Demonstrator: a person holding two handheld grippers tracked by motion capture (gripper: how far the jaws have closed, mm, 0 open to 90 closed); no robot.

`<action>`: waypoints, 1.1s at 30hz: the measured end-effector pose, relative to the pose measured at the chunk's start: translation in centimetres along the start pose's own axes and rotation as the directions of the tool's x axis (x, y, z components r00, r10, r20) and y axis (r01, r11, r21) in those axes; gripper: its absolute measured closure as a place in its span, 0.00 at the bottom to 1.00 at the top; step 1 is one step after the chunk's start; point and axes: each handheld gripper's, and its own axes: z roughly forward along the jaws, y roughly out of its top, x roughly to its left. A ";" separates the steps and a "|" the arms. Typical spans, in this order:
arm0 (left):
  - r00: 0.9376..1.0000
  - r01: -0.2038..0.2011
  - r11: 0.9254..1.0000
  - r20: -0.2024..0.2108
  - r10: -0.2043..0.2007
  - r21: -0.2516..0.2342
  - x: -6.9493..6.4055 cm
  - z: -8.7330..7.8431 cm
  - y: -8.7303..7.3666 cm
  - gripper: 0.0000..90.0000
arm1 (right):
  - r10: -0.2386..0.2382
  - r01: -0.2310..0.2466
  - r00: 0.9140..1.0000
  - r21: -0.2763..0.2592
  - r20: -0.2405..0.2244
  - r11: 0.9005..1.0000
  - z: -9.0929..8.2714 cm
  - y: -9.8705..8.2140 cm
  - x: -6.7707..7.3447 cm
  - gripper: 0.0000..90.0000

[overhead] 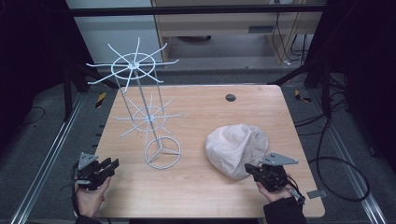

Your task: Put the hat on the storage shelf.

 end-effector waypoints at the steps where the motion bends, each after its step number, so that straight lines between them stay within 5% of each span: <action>1: 1.000 -0.002 1.000 -0.001 0.002 0.000 0.0 0.0 0.0 0.69 | 0.001 -0.001 1.000 0.002 -0.001 1.000 0.3 0.0 0.1 1.00; 33: 1.000 -0.015 1.000 0.018 0.014 0.010 -0.4 0.2 0.1 0.75 | -0.015 0.016 0.996 0.008 -0.092 1.000 5.4 1.9 3.2 1.00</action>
